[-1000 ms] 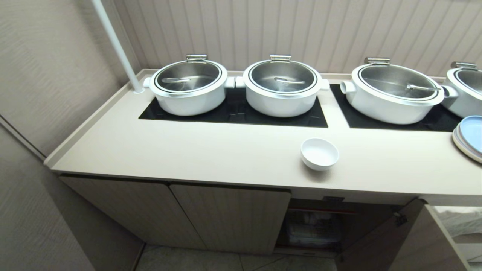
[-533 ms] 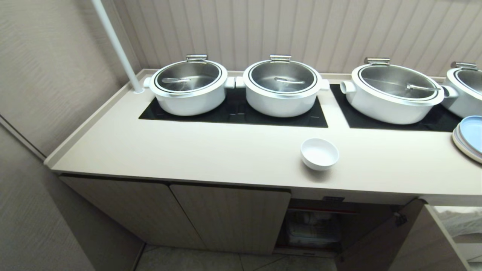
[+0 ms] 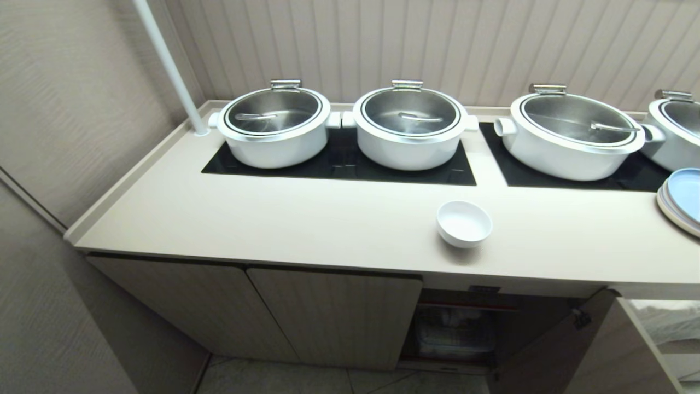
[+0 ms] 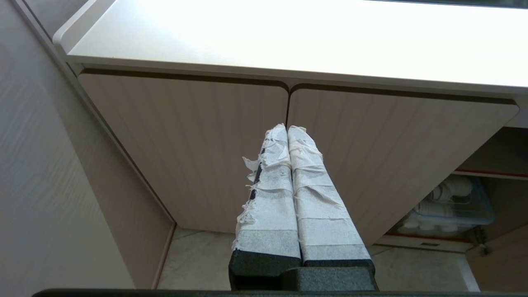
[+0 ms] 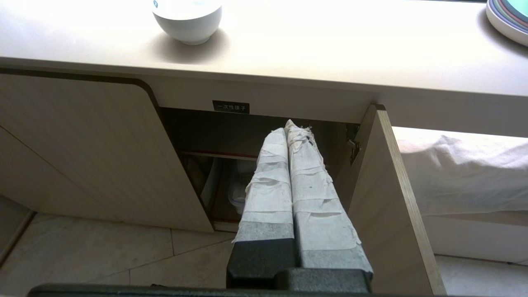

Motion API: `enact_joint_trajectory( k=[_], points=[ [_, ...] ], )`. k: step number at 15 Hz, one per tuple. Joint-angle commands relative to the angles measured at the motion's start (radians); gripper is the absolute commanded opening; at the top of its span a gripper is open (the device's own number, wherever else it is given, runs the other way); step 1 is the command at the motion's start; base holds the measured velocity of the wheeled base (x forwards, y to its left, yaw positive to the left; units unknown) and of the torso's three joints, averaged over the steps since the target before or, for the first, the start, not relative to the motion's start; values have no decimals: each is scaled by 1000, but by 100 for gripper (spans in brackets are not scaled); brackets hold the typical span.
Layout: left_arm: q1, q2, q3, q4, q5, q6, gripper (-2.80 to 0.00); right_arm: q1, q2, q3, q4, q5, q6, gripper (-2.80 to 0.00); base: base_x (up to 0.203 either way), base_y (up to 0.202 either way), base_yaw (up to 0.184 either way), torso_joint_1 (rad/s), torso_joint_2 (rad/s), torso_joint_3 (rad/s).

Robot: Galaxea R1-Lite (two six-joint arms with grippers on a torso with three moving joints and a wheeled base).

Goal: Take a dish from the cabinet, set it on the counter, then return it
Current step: Pick up the bowl from the table

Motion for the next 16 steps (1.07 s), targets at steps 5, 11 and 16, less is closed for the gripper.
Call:
enact_joint_trajectory(
  k=[5, 11, 16],
  points=[
    [0, 0, 0, 0, 1, -1, -280, 0, 3, 0, 0, 1, 0, -280, 0, 0, 0, 0, 0, 0],
    [0, 0, -1, 0, 1, -1, -280, 0, 3, 0, 0, 1, 0, -280, 0, 0, 0, 0, 0, 0],
    [0, 0, -1, 0, 1, -1, -280, 0, 5, 0, 0, -1, 3, -280, 0, 0, 0, 0, 0, 0]
  ],
)
